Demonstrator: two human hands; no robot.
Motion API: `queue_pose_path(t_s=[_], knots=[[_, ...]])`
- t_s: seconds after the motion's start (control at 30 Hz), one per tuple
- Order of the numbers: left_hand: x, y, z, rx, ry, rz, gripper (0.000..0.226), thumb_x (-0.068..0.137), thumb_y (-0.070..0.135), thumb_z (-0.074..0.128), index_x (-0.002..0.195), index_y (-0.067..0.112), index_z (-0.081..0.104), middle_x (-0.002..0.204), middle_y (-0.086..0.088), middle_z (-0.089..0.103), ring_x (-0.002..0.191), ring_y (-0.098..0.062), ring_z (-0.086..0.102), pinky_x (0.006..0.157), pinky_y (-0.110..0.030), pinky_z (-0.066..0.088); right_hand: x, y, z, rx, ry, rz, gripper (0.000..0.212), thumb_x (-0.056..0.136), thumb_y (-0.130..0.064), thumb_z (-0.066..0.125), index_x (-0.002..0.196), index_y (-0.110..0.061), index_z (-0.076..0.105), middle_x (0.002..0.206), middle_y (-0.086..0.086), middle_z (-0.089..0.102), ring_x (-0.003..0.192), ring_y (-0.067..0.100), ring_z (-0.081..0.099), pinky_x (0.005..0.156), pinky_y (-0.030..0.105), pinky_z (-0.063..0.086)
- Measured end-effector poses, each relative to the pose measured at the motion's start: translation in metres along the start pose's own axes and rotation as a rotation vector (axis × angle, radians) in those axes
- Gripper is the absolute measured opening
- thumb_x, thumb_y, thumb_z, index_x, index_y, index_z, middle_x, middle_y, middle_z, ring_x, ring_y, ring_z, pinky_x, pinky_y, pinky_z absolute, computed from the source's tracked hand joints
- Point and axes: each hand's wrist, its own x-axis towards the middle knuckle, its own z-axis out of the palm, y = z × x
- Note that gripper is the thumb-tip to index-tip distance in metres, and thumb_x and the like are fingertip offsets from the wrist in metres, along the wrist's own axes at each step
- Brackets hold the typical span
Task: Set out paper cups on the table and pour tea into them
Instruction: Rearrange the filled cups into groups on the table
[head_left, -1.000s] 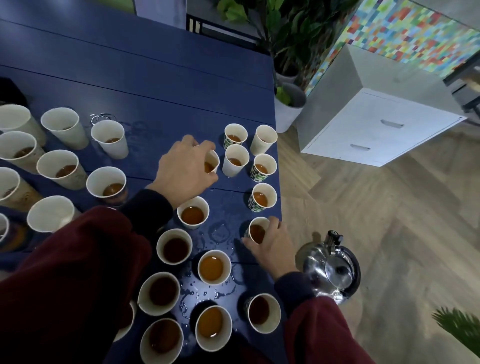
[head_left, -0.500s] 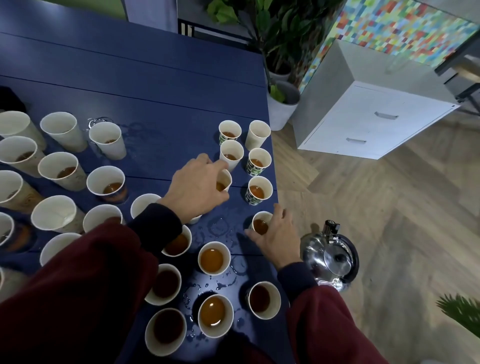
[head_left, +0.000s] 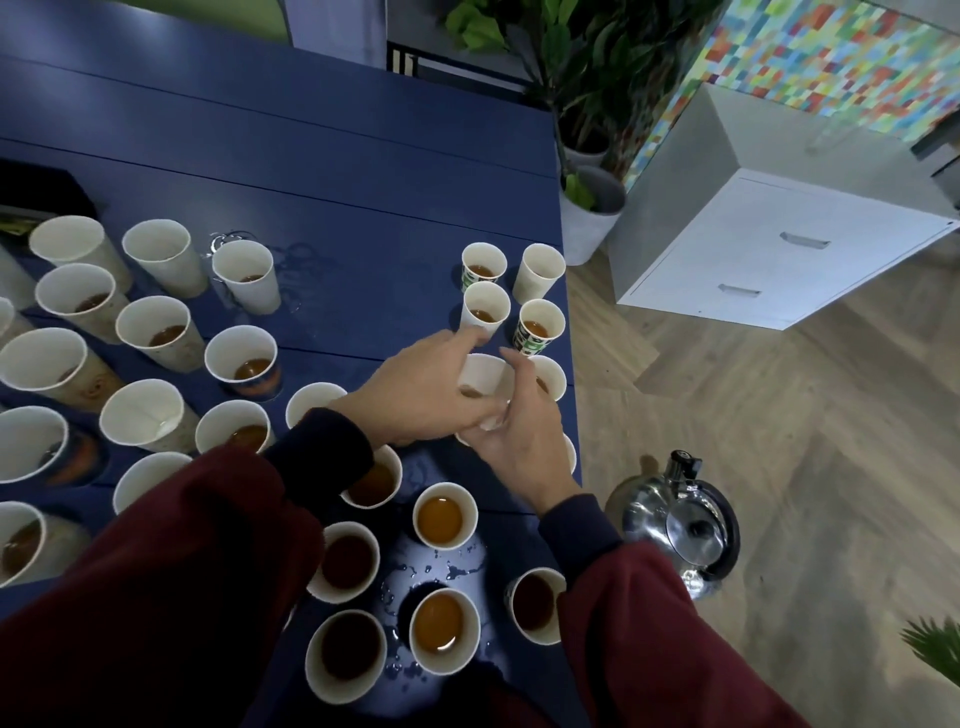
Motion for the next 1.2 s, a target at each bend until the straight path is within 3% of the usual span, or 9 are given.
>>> queue_pose_path(t_s=[0.07, 0.17, 0.3, 0.43, 0.57, 0.73, 0.93, 1.1, 1.2], knots=[[0.002, -0.016, 0.000, -0.115, 0.035, -0.064, 0.063, 0.085, 0.051, 0.057, 0.142, 0.029, 0.041, 0.123, 0.002, 0.060, 0.108, -0.017, 0.060, 0.097, -0.045, 0.049, 0.008, 0.006, 0.004, 0.001, 0.006, 0.001, 0.070, 0.076, -0.034, 0.082, 0.134, -0.020, 0.044, 0.115, -0.010, 0.058, 0.099, 0.009, 0.056, 0.083, 0.026, 0.047], [0.005, -0.044, 0.006, 0.019, 0.112, -0.180, 0.049, 0.096, 0.031, 0.052, 0.143, 0.017, 0.043, 0.132, -0.009, 0.055, 0.119, -0.026, 0.055, 0.101, -0.047, 0.044, 0.023, 0.016, 0.012, -0.044, 0.024, -0.013, 0.061, 0.077, -0.038, 0.078, 0.125, -0.020, 0.045, 0.114, -0.003, 0.062, 0.099, 0.018, 0.061, 0.081, 0.039, 0.054], [0.001, -0.065, 0.021, 0.329, -0.023, -0.155, 0.056, 0.087, 0.037, 0.063, 0.135, 0.014, 0.045, 0.126, -0.010, 0.050, 0.116, -0.032, 0.052, 0.095, -0.045, 0.047, 0.043, 0.023, 0.023, -0.119, 0.014, 0.010, 0.053, 0.077, -0.029, 0.081, 0.116, -0.016, 0.047, 0.107, 0.004, 0.067, 0.094, 0.026, 0.064, 0.076, 0.040, 0.053], [0.002, -0.070, 0.033, 0.461, -0.076, -0.132, 0.078, 0.083, 0.052, 0.069, 0.145, 0.021, 0.033, 0.133, -0.009, 0.045, 0.120, -0.029, 0.049, 0.095, -0.042, 0.046, 0.058, 0.026, 0.035, -0.177, -0.011, 0.034, 0.053, 0.077, -0.027, 0.081, 0.114, -0.012, 0.047, 0.113, 0.008, 0.062, 0.099, 0.029, 0.061, 0.077, 0.035, 0.048], [0.006, -0.075, 0.036, 0.457, -0.093, -0.124, 0.067, 0.084, 0.047, 0.069, 0.140, 0.024, 0.039, 0.124, -0.007, 0.048, 0.112, -0.027, 0.053, 0.090, -0.042, 0.051, 0.064, 0.030, 0.045, -0.174, -0.027, 0.072, 0.058, 0.081, -0.026, 0.078, 0.126, -0.009, 0.046, 0.122, 0.012, 0.054, 0.106, 0.033, 0.057, 0.085, 0.040, 0.048], [0.009, -0.080, 0.036, 0.430, -0.043, -0.104, 0.047, 0.083, 0.037, 0.068, 0.122, 0.021, 0.047, 0.108, -0.004, 0.049, 0.096, -0.024, 0.054, 0.079, -0.038, 0.052, 0.069, 0.038, 0.051, -0.207, -0.061, 0.095, 0.057, 0.085, -0.026, 0.075, 0.130, -0.009, 0.046, 0.119, 0.013, 0.048, 0.102, 0.034, 0.054, 0.084, 0.035, 0.042], [0.013, -0.080, 0.034, 0.380, -0.017, -0.118, 0.039, 0.081, 0.034, 0.069, 0.111, 0.019, 0.048, 0.096, -0.001, 0.042, 0.086, -0.023, 0.051, 0.070, -0.032, 0.039, 0.068, 0.037, 0.047, -0.207, -0.110, 0.072, 0.070, 0.079, -0.032, 0.082, 0.134, -0.011, 0.045, 0.125, 0.009, 0.047, 0.109, 0.028, 0.053, 0.086, 0.030, 0.043], [0.010, -0.073, 0.020, 0.321, 0.036, -0.135, 0.040, 0.082, 0.037, 0.067, 0.114, 0.021, 0.050, 0.095, 0.000, 0.044, 0.082, -0.020, 0.047, 0.071, -0.033, 0.043, 0.040, 0.021, 0.029, -0.246, 0.050, -0.100, 0.068, 0.076, -0.028, 0.077, 0.135, -0.010, 0.048, 0.136, 0.009, 0.047, 0.125, 0.026, 0.047, 0.099, 0.035, 0.047], [0.006, -0.062, 0.010, 0.299, 0.077, -0.133, 0.046, 0.080, 0.041, 0.069, 0.117, 0.021, 0.052, 0.095, 0.000, 0.045, 0.082, -0.022, 0.050, 0.071, -0.034, 0.044, 0.014, 0.003, 0.015, -0.109, -0.045, -0.103, 0.072, 0.074, -0.021, 0.076, 0.138, -0.014, 0.044, 0.137, 0.004, 0.046, 0.125, 0.018, 0.045, 0.101, 0.030, 0.044]])
